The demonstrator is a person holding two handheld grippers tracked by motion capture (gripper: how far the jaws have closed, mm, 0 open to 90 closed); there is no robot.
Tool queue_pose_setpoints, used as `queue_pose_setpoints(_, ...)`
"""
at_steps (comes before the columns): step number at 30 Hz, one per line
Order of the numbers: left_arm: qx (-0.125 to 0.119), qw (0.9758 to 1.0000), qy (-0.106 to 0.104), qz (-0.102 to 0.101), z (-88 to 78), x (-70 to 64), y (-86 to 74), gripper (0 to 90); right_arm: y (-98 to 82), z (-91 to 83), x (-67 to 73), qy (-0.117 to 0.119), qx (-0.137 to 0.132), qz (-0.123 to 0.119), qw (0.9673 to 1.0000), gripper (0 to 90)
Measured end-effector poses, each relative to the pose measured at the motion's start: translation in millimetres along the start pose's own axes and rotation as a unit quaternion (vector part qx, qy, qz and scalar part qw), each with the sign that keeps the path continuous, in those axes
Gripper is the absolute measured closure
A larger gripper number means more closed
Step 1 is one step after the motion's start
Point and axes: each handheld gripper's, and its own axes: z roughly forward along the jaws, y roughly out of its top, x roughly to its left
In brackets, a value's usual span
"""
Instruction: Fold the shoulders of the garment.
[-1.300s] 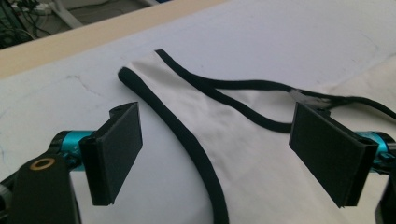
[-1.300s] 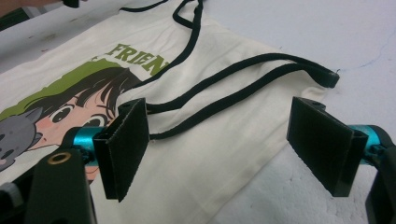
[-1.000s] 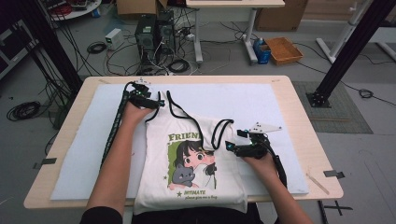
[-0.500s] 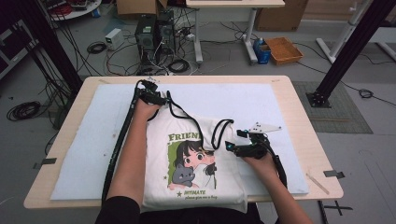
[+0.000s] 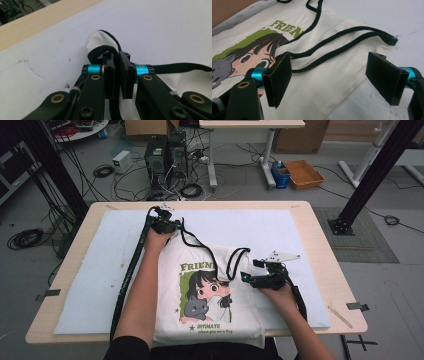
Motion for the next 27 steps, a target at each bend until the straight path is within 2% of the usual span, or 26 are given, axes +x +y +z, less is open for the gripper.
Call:
queue_pose_setpoints(3,-0.015,0.9998,-0.016,-0.001,-13.1,-3.5,-2.2,83.6,0.0,0.1,0.1,0.001,0.001,0.001,1.0000,21.4)
queue_pose_setpoints(7,-0.037,0.9988,-0.032,0.004,-32.3,-15.2,-11.6,83.6,0.1,0.0,-0.6,0.002,0.000,0.006,1.0000,21.4)
queue_pose_setpoints(12,-0.066,0.9970,-0.038,0.010,-62.7,-34.9,-28.8,83.5,0.1,0.0,-0.7,0.003,0.001,0.006,1.0000,21.4)
queue_pose_setpoints(16,-0.078,0.9955,-0.047,0.028,-81.9,-50.4,-44.4,83.5,0.1,0.0,-0.6,0.003,0.000,0.005,1.0000,21.4)
queue_pose_setpoints(22,-0.109,0.9907,-0.071,0.040,-100.4,-72.6,-63.3,83.0,0.0,-0.1,-0.6,0.002,0.001,0.004,1.0000,21.4)
queue_pose_setpoints(25,-0.121,0.9881,-0.087,0.038,-106.8,-84.4,-74.2,81.5,0.0,-0.3,0.1,0.001,0.001,0.003,1.0000,21.4)
queue_pose_setpoints(27,-0.128,0.9867,-0.095,0.030,-112.1,-90.9,-82.1,76.0,-0.1,-0.2,0.1,0.002,0.000,0.001,1.0000,21.4)
